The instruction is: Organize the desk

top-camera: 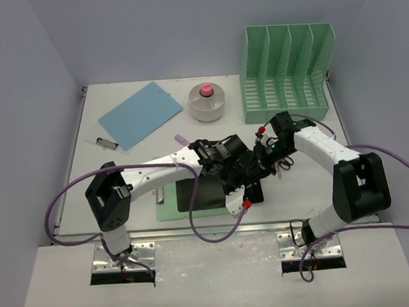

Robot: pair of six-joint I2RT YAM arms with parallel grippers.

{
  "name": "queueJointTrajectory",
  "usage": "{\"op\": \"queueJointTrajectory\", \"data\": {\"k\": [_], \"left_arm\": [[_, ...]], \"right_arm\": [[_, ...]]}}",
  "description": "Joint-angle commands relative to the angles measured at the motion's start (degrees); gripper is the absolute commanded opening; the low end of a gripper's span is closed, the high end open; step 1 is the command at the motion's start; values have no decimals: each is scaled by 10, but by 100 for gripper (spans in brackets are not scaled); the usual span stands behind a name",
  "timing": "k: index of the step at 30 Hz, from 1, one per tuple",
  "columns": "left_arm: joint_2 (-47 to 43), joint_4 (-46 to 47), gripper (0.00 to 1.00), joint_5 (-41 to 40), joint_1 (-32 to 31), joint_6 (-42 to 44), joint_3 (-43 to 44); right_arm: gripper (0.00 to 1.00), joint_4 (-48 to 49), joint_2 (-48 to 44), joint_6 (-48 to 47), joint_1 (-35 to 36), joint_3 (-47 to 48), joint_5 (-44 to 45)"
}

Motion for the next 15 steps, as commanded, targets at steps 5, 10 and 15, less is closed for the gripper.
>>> {"op": "queueJointTrajectory", "data": {"k": [5,10,15], "left_arm": [[-6,35,9,-35,0,15,-10],[-23,51,0,-34,0,23,-32],[-59,43,0,-9,0,20,-46]], "right_arm": [[1,-7,-27,6,10,-11,-27],[23,11,-34,2,13,-19,-49],[91,19,-48,-23,12,-6,-52]]}}
